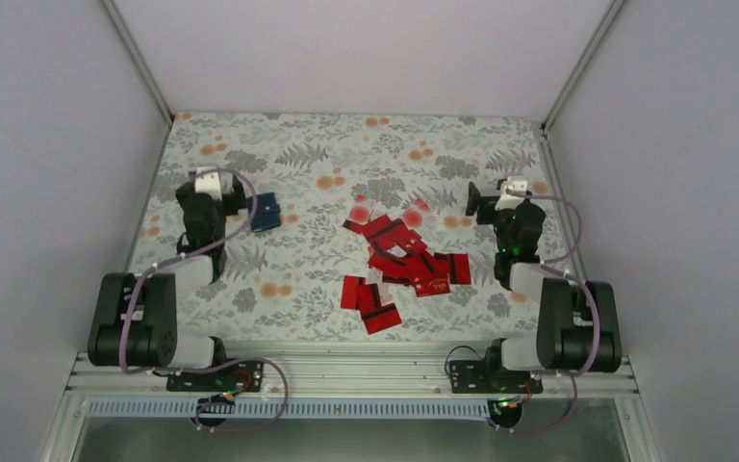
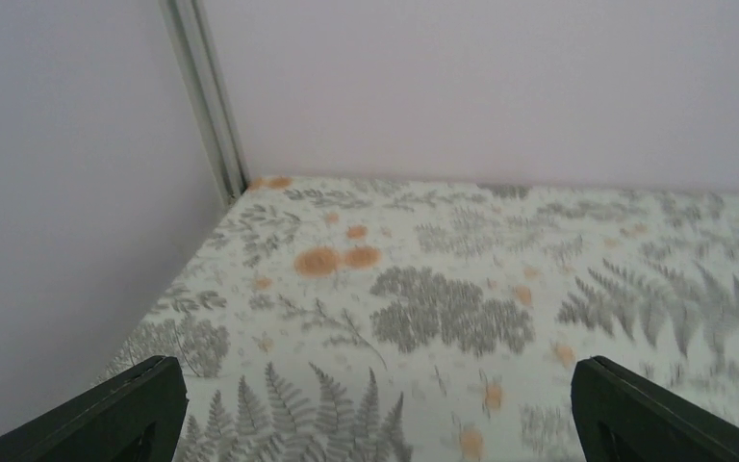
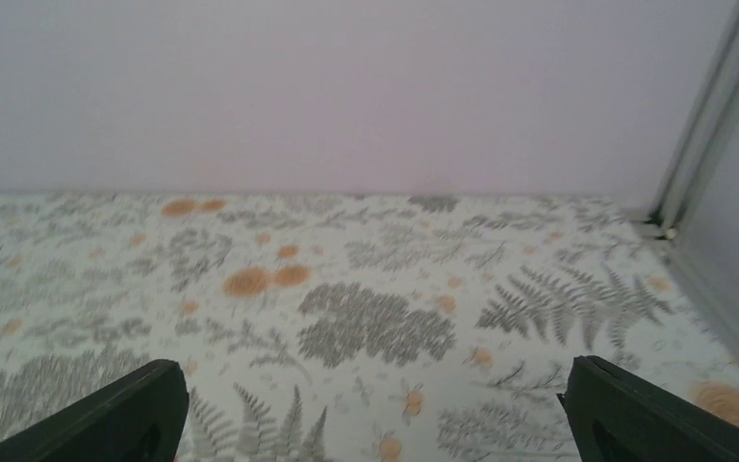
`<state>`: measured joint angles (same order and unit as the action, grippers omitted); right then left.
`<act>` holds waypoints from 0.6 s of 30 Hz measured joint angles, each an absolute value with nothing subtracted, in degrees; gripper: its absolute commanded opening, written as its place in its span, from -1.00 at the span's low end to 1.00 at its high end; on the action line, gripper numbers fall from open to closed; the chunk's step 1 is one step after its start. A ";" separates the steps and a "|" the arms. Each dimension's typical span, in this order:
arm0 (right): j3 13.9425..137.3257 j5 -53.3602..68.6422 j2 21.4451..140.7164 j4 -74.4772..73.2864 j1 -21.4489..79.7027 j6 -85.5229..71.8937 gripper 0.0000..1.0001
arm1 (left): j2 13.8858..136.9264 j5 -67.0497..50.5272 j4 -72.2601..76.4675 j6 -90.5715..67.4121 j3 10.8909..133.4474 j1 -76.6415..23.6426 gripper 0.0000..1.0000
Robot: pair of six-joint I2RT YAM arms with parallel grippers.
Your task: Put the credit cards into the card holder
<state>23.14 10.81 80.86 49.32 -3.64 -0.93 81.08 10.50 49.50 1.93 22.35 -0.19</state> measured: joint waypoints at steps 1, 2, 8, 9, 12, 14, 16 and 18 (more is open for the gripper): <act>23.77 9.96 79.61 47.81 -3.64 -1.17 0.99 | 79.59 11.38 44.49 0.49 25.39 -0.19 1.00; 24.67 8.84 78.19 45.80 -3.62 -1.65 0.99 | 78.59 12.01 40.62 -0.67 27.75 -0.19 1.00; 29.71 5.23 73.67 35.31 -2.90 -5.10 0.99 | 74.89 12.71 11.97 -8.16 42.76 -0.12 1.00; 30.46 5.08 73.41 33.58 -2.72 -5.93 0.99 | 75.13 11.44 7.33 -8.73 45.17 -0.05 1.00; 32.53 5.17 73.23 28.97 -2.50 -8.12 0.99 | 76.82 6.46 -3.44 -9.85 50.94 0.19 0.92; 34.59 5.74 73.23 25.30 -2.46 -9.32 0.99 | 77.87 2.79 -7.53 -10.44 52.38 0.64 0.82; 37.08 6.57 73.23 21.19 -2.24 -10.13 0.99 | 79.15 -2.33 -11.62 -11.42 52.69 2.26 0.69; 39.86 7.92 73.23 16.71 -2.00 -10.76 0.98 | 81.25 -7.16 -14.85 -12.29 52.69 4.86 0.52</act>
<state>39.86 7.92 73.23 16.71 -2.00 -10.76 81.25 -7.16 -14.85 -12.29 52.69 4.86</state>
